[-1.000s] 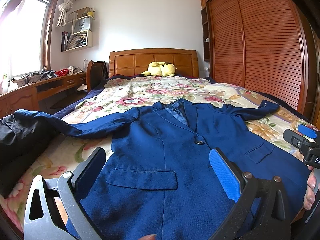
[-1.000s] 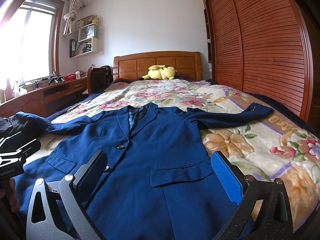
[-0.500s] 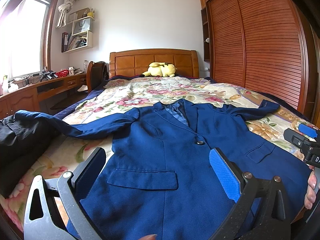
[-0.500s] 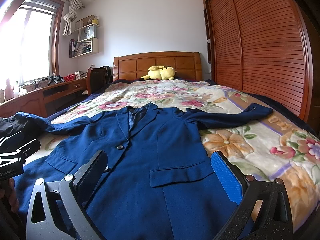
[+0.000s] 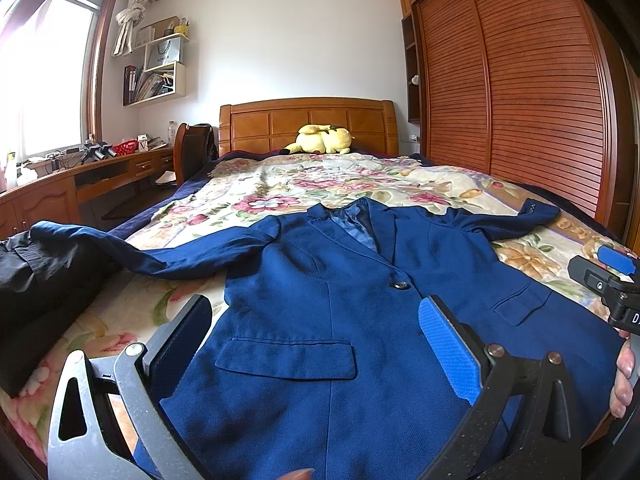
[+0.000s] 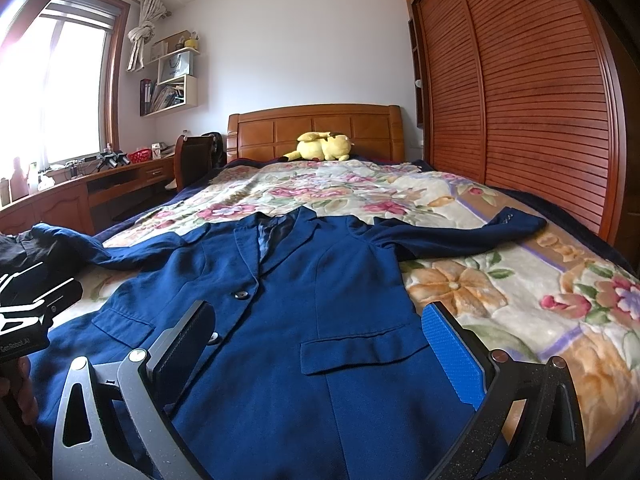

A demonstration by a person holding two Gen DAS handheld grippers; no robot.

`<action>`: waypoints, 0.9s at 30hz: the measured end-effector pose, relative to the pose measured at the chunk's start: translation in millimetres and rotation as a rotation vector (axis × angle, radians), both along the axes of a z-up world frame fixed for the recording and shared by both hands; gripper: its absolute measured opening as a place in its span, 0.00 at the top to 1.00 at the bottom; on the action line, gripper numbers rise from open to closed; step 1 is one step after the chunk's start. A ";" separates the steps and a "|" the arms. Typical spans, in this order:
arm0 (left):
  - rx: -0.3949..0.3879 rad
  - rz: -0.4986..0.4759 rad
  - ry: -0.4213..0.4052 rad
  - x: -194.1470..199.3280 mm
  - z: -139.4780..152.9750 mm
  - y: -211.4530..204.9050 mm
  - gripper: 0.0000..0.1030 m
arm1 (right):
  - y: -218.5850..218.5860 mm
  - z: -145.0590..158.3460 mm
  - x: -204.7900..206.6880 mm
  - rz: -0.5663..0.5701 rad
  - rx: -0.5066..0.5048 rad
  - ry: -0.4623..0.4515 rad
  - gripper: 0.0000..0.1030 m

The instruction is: Fold large clothes

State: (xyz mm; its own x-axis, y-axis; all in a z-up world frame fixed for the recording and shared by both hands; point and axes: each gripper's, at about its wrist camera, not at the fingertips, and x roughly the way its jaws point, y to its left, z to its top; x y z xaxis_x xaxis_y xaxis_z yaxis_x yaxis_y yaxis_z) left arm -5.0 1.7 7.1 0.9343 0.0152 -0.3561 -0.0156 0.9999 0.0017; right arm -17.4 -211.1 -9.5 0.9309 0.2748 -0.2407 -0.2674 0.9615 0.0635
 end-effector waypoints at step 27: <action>0.011 -0.013 0.031 -0.7 6.6 7.5 0.00 | 4.4 1.0 0.0 0.025 -0.005 0.010 0.00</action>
